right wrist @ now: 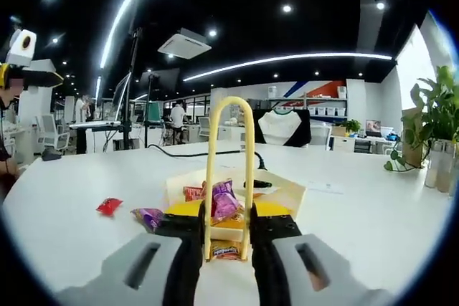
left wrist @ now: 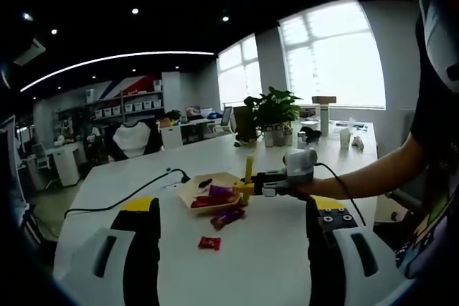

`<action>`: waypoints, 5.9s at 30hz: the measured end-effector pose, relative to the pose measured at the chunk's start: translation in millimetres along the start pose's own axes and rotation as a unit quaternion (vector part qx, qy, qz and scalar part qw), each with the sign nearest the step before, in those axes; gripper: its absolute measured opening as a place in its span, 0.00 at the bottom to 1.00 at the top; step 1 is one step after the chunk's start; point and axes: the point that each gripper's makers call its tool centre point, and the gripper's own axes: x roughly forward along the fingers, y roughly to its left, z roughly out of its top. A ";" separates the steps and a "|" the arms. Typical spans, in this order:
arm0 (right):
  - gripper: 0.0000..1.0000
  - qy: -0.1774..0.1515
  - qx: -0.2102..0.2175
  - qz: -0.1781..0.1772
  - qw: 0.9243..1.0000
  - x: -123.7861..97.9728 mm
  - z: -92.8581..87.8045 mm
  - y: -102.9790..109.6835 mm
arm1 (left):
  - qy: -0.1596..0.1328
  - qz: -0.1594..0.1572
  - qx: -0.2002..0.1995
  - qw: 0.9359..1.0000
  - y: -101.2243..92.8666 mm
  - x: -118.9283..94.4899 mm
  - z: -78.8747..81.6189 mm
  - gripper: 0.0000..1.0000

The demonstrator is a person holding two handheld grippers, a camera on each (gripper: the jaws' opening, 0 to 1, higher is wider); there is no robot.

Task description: Place the target food into the container with the food tongs after gripping and lifting it, then release it inside without dropping or visibly crushing the food.

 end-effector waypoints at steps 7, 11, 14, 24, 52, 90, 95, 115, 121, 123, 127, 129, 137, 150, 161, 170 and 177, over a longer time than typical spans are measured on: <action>0.17 0.015 0.002 -0.008 1.000 -12.6 -0.3 1.6 | -0.005 -0.001 0.000 1.000 -2.6 -0.7 3.8 0.89; 0.17 0.017 0.013 -0.012 1.000 -23.7 0.2 2.7 | -0.004 -0.004 0.002 1.000 -4.5 -0.5 2.9 0.89; 0.16 0.018 0.011 -0.014 1.000 -28.1 -0.1 3.3 | -0.002 -0.006 0.002 1.000 -5.9 0.2 2.0 0.89; 0.16 0.024 0.011 -0.017 1.000 -35.8 0.3 6.9 | -0.005 -0.008 0.003 1.000 -9.2 -0.5 4.2 0.89; 0.19 -0.002 -0.029 0.196 0.980 -59.0 29.0 13.8 | -0.010 -0.004 0.007 1.000 -7.9 3.7 9.3 0.89; 0.18 0.078 -0.072 0.356 0.928 -43.7 -9.5 24.5 | -0.013 -0.005 0.021 1.000 -9.5 25.5 19.0 0.87; 0.17 0.093 -0.017 0.264 0.960 -37.2 -9.7 9.0 | -0.015 -0.009 0.020 1.000 -10.4 27.4 20.0 0.87; 0.19 0.037 0.005 -0.087 0.995 -41.3 -2.6 -4.0 | -0.020 -0.017 0.010 1.000 -11.1 27.5 19.7 0.87; 0.23 0.007 0.008 -0.078 0.997 -45.5 7.8 -8.2 | -0.018 -0.020 0.015 1.000 -10.6 23.4 18.6 0.87; 0.23 0.004 0.001 -0.067 0.998 -46.6 11.0 -8.5 | -0.018 -0.017 0.013 1.000 -9.5 22.1 17.7 0.87; 0.23 -0.011 -0.015 -0.015 1.000 -50.4 19.1 -1.7 | -0.018 -0.013 0.010 1.000 -8.8 20.6 15.4 0.87; 0.23 -0.025 -0.018 0.030 0.999 -52.3 23.0 5.1 | -0.017 -0.012 0.009 1.000 -9.2 20.4 14.4 0.87; 0.23 -0.010 0.004 0.094 0.996 -48.7 9.8 -7.2 | -0.015 -0.016 0.014 1.000 -12.2 22.2 15.3 0.87; 0.18 0.018 -0.030 0.132 0.991 -44.2 -4.9 3.6 | -0.012 -0.011 0.014 1.000 -13.1 24.7 15.8 0.87; 0.15 0.014 -0.002 0.118 0.993 -49.2 4.4 6.2 | -0.013 -0.009 0.012 1.000 -12.3 24.2 15.4 0.87; 0.16 -0.022 -0.001 0.102 0.995 -42.3 43.4 6.9 | -0.016 -0.009 0.010 1.000 -10.5 22.7 14.8 0.87; 0.16 -0.043 0.000 0.085 0.996 -29.5 63.4 3.1 | -0.020 -0.011 0.009 1.000 -11.1 21.6 15.1 0.87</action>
